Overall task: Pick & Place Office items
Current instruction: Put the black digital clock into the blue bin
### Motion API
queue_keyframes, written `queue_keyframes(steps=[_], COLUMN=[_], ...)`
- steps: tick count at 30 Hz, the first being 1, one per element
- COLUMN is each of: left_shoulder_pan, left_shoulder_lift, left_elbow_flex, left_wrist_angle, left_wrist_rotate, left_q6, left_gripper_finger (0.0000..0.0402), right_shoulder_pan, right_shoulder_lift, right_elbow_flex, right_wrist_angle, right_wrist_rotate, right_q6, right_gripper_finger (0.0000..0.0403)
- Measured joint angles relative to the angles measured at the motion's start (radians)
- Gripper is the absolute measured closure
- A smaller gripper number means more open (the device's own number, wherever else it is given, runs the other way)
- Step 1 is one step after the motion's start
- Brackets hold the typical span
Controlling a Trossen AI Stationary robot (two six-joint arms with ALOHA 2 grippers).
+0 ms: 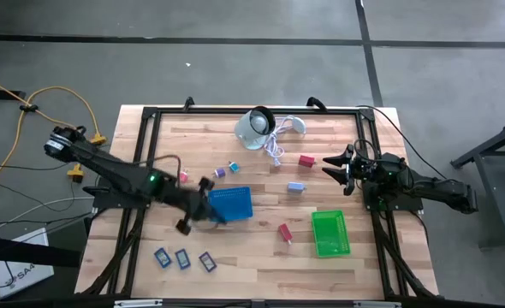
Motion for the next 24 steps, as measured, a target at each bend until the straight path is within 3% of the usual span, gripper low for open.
queue_keyframes(steps=[8, 15, 20, 24], left_shoulder_pan=[0.170, 0.184, 0.184, 0.186], left_shoulder_lift=[0.076, 0.241, 0.344, 0.399], left_elbow_flex=[0.013, 0.182, 0.311, 0.353], left_wrist_angle=[0.042, -0.110, -0.269, -0.302], left_wrist_rotate=[0.012, 0.027, 0.027, 0.026], left_q6=[-0.081, -0.149, -0.311, -0.401], left_gripper_finger=[0.0345, 0.0345, 0.0345, 0.0345], right_shoulder_pan=[0.000, 0.000, 0.000, 0.000], right_shoulder_lift=[0.000, 0.000, 0.000, 0.000], right_elbow_flex=[0.000, 0.000, 0.000, 0.000], right_wrist_angle=[0.000, 0.000, 0.000, 0.000], right_wrist_rotate=[-0.001, -0.002, -0.002, -0.002], right_q6=[0.000, 0.000, 0.000, 0.000], right_gripper_finger=[0.0224, 0.0224, 0.0224, 0.0224])
